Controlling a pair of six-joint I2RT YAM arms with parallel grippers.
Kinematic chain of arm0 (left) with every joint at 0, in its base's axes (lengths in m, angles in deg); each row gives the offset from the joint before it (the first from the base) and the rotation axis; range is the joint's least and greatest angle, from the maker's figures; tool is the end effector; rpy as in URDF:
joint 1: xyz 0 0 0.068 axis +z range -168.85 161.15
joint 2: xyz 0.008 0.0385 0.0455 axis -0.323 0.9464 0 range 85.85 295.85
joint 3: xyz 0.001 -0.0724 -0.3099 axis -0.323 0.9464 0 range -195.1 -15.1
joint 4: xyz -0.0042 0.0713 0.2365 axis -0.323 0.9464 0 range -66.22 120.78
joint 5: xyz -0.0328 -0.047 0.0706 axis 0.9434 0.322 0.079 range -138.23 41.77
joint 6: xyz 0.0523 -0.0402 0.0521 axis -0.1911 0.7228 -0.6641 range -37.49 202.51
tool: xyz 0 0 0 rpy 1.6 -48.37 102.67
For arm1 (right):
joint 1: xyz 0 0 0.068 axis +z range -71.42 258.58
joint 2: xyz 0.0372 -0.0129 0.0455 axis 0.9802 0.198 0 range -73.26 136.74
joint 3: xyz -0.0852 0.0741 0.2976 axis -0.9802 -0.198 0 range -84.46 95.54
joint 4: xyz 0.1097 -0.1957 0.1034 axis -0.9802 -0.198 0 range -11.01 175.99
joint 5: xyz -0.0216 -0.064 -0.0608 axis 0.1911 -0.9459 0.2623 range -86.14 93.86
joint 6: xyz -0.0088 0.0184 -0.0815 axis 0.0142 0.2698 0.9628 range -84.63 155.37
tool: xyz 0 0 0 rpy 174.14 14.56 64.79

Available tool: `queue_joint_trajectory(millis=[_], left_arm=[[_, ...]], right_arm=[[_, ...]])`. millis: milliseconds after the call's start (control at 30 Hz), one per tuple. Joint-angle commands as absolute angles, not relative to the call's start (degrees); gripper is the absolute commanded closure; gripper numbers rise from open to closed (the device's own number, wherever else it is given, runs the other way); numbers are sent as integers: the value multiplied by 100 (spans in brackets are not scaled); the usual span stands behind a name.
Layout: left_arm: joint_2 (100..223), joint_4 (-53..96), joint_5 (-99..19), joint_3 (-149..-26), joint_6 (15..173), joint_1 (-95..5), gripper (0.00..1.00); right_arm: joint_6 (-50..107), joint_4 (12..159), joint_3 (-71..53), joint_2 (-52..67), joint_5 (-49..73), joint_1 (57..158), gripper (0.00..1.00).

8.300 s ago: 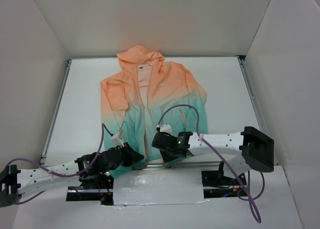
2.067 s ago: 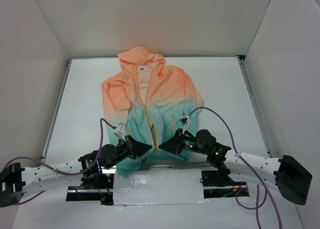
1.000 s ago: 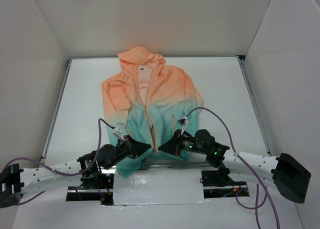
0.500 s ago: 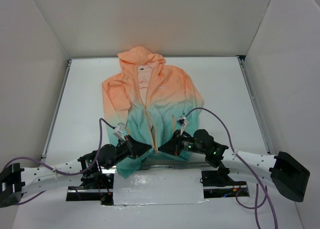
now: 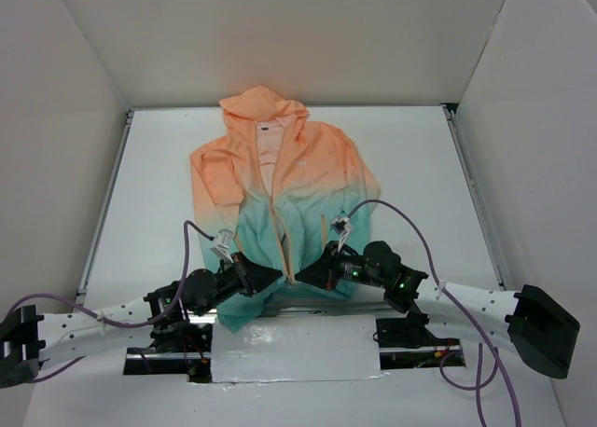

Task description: Zip up the jacket

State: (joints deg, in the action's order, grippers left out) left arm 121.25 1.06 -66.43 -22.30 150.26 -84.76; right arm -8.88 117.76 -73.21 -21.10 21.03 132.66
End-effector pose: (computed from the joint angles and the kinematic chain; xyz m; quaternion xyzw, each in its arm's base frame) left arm 0.0784 -0.1191 0.2241 -0.1181 0.7290 -0.5644 0.3689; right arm 0.0907 0.1623 0.2310 -0.1610 0.7416 0.5594 0.3333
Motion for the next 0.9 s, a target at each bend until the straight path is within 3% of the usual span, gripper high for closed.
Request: queue_joint_trajectory(millis=[0, 867], left_arm=[[12118, -189, -6713, -2398, 15071, -8459, 100], [12162, -453, -6484, -2266, 15089, -8468, 100]], right_arm=[[-770, 12097, -7162, -2238, 2082, 13228, 100], [-691, 12317, -7048, -1912, 1986, 13158, 100]])
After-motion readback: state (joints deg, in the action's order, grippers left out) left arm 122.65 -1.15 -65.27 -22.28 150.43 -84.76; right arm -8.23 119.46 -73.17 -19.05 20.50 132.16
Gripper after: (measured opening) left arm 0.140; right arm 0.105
